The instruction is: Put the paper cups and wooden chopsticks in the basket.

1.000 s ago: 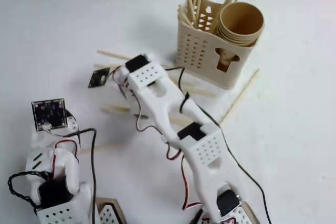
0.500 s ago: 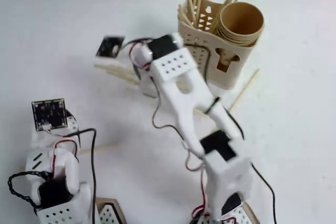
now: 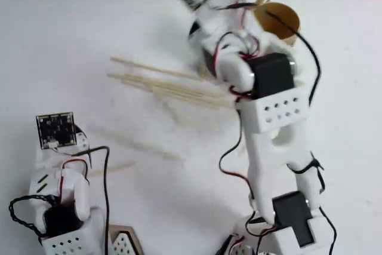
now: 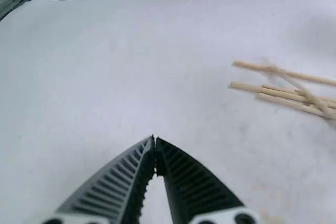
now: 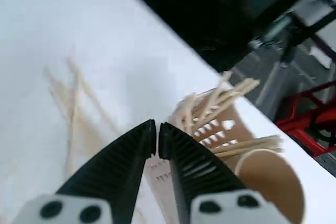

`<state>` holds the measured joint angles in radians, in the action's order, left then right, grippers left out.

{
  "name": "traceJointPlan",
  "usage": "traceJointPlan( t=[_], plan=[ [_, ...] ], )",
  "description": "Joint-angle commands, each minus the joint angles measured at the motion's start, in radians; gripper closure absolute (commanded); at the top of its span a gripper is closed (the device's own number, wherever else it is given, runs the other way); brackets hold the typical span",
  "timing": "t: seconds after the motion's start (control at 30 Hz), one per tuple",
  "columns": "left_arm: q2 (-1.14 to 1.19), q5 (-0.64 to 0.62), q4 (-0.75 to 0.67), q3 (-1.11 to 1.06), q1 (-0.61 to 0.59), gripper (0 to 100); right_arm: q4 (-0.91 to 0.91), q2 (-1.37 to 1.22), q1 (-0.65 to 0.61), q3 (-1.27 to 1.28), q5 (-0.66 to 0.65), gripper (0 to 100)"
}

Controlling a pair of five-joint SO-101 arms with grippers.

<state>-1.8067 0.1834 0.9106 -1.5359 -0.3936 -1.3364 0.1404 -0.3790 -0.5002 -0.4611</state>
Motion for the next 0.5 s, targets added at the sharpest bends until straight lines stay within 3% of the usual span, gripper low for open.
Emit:
traceJointPlan(
  t=[0.0, 0.2, 0.47],
  plan=[
    [-0.012, -0.003, -0.005, 0.005, -0.007, 97, 0.044, 0.044, 0.027, -0.017, 0.023, 97.9],
    [-0.012, -0.003, -0.005, 0.005, -0.007, 97, -0.059, 0.001, -0.041, 0.044, 0.021, 97.9],
    [-0.012, -0.003, -0.005, 0.003, -0.008, 97, -0.059, -0.22, -0.107, 0.11, 0.011, 97.4]
  ],
)
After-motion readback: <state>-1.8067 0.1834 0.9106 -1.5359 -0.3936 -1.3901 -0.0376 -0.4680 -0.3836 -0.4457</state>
